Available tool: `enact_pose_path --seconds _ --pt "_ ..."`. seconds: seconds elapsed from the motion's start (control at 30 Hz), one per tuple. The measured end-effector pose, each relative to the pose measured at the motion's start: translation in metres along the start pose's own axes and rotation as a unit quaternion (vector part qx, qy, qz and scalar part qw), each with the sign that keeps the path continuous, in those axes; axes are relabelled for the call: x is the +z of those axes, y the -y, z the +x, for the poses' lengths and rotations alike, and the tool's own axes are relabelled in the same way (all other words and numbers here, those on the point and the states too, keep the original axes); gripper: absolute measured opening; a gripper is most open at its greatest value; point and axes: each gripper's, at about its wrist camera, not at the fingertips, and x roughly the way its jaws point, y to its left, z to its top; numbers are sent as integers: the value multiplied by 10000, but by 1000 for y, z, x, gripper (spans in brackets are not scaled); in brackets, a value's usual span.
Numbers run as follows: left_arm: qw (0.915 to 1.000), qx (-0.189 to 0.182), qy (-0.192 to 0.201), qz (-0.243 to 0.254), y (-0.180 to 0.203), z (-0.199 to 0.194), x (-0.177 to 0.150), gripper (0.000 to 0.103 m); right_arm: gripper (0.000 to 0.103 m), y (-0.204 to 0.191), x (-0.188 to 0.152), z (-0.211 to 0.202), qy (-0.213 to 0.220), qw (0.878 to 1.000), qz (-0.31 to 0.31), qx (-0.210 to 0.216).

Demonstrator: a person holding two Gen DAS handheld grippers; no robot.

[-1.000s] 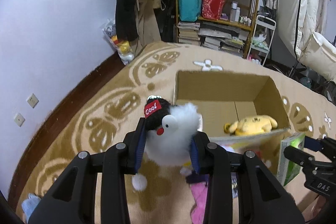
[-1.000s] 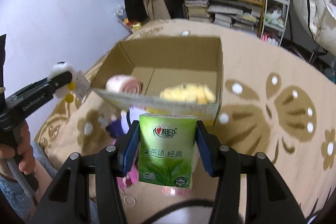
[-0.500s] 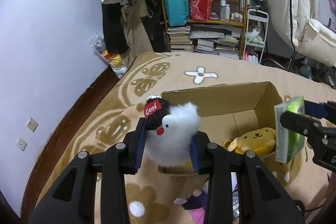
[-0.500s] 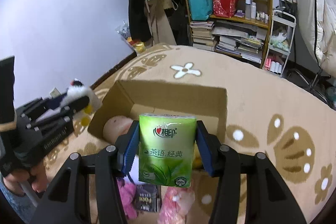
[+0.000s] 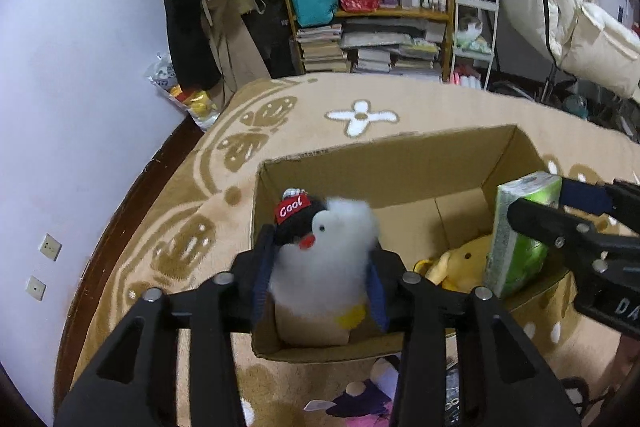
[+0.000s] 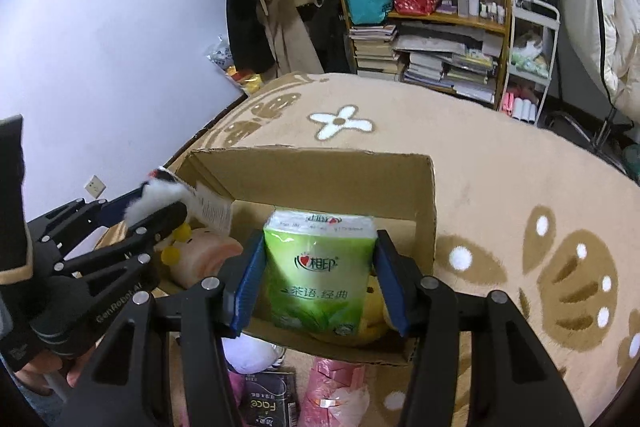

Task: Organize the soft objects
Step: 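Open both tools to drop the penguin and tissue pack into the box, then withdraw both tools from the box toward the remaining pile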

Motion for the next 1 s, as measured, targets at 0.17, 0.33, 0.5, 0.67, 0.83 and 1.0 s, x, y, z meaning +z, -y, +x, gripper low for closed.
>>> enact_pose_path --seconds 0.17,0.33,0.5,0.67,0.83,1.0 --pt "9999 100 67 -25 -3 -4 -2 63 68 6 -1 2 -73 10000 66 5" --pt "9995 222 141 -162 -13 -16 -4 84 90 4 -1 -7 -29 10000 -10 -37" --pt "9987 334 170 -341 -25 -34 -7 92 95 4 -3 -20 54 10000 49 -37" --pt "9976 421 230 -495 -35 -53 -17 96 98 1 -8 -35 125 9999 45 -55" --pt "9975 401 112 -563 -39 -65 -30 96 98 -2 -18 -48 150 9999 22 -48" --pt "9977 340 -2 -582 -37 -75 -41 96 98 -3 -31 -62 191 9998 80 7"
